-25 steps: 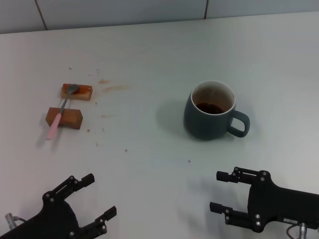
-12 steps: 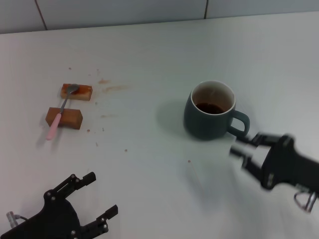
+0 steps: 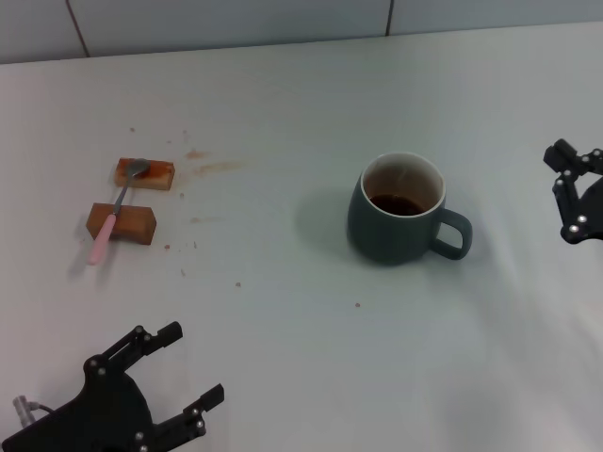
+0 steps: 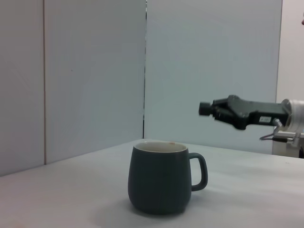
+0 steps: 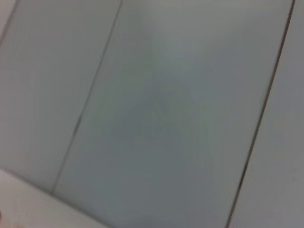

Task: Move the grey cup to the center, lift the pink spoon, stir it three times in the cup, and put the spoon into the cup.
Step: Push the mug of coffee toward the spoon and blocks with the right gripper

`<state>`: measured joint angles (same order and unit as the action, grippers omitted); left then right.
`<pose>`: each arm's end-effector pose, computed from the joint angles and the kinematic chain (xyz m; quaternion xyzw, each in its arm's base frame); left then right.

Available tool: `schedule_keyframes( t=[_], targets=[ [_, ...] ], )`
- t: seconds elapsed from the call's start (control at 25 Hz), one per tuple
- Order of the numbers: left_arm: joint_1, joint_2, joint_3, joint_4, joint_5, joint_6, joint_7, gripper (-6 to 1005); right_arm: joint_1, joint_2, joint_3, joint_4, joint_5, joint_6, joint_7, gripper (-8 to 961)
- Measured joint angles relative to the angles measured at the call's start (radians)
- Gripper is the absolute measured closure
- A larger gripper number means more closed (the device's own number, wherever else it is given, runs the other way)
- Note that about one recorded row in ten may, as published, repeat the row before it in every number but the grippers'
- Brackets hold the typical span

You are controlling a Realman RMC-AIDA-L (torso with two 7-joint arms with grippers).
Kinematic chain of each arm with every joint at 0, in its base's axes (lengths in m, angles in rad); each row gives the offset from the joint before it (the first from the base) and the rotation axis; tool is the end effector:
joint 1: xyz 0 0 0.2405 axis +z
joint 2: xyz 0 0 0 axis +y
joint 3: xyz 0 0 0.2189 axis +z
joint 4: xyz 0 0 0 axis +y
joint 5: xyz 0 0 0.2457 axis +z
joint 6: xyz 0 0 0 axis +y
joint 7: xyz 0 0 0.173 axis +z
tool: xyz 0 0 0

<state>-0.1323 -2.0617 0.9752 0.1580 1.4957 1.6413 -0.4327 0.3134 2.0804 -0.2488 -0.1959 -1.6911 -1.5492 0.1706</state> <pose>-0.3194 0.1813 -0.0716 -0.9008 -0.1301 -0.3256 0.2562 0.3279 0.2885 -0.0007 -0.8156 0.0187 0.2664 0.5133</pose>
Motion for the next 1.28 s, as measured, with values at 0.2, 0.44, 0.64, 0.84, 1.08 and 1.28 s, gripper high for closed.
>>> schedule_keyframes(
  t=[0.2,0.44,0.64,0.84,1.08,1.28],
  targets=[
    [-0.003,0.000,-0.007,0.000,-0.001,0.001,0.000,196,0.036,0.001,-0.047,-0.004,-0.006,0.134,-0.109,903],
    [-0.016,-0.002,-0.034,-0.002,-0.003,0.002,0.000,198,0.089,0.000,-0.154,-0.004,-0.006,0.249,-0.174,914],
    [-0.019,-0.004,-0.047,0.000,-0.003,0.002,0.000,200,0.131,0.002,-0.241,0.022,-0.006,0.328,-0.174,925],
    [-0.026,-0.005,-0.051,0.000,-0.003,0.002,-0.005,202,0.163,0.002,-0.282,0.054,-0.006,0.362,-0.164,928],
    [-0.030,-0.003,-0.060,0.000,-0.003,0.002,-0.005,204,0.199,0.001,-0.285,0.097,-0.006,0.368,-0.153,931],
    [-0.035,-0.001,-0.062,0.000,-0.004,0.001,-0.005,206,0.233,0.001,-0.286,0.123,-0.006,0.374,-0.135,931]
  ],
)
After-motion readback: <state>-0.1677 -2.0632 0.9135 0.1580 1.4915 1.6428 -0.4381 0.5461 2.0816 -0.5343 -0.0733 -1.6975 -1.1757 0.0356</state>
